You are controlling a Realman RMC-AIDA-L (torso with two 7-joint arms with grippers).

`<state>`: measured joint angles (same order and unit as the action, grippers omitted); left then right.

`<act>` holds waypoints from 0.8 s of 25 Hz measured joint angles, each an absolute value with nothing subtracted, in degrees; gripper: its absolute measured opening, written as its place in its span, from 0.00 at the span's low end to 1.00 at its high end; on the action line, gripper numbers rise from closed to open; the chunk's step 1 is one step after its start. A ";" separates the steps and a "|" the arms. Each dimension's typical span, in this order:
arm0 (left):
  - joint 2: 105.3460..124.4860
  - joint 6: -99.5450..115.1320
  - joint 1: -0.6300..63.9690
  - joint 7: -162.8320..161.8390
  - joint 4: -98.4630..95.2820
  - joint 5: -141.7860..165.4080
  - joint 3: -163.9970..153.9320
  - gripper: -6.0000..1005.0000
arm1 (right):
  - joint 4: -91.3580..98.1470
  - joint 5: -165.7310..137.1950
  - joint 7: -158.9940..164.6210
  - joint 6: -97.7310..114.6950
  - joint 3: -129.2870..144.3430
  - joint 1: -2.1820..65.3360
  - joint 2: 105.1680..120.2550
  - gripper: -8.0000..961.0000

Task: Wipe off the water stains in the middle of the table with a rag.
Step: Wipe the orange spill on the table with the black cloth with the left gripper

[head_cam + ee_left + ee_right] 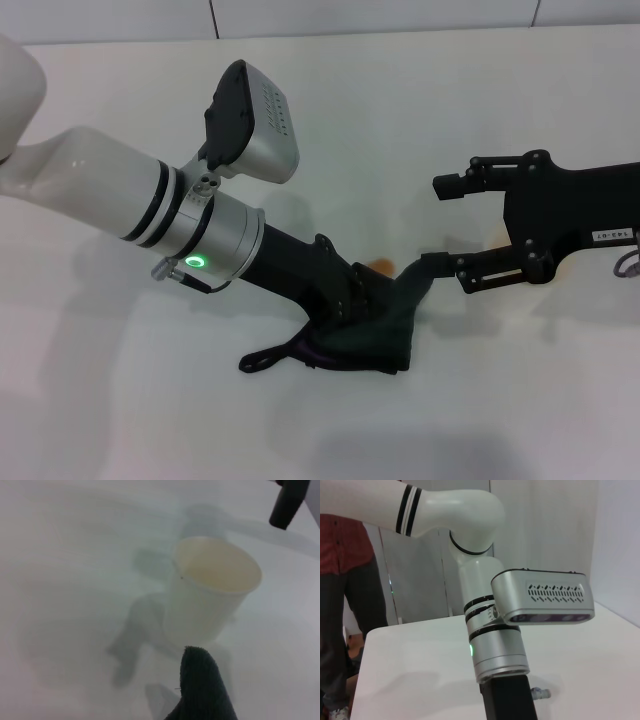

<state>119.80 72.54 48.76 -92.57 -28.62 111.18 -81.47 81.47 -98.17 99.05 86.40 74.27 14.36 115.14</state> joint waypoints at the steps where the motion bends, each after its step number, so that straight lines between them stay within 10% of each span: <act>1: 119.79 72.72 48.77 -92.56 -28.62 111.18 -81.47 0.07 | 81.52 -98.17 99.05 86.39 74.27 14.38 115.13 0.86; 20: 119.17 61.91 49.29 -92.85 -29.04 111.85 -81.01 0.07 | 81.32 -98.16 99.05 86.40 74.36 14.31 115.18 0.86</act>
<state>119.17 61.91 49.29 -92.85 -29.04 111.85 -81.01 81.32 -98.16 99.05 86.40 74.36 14.31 115.18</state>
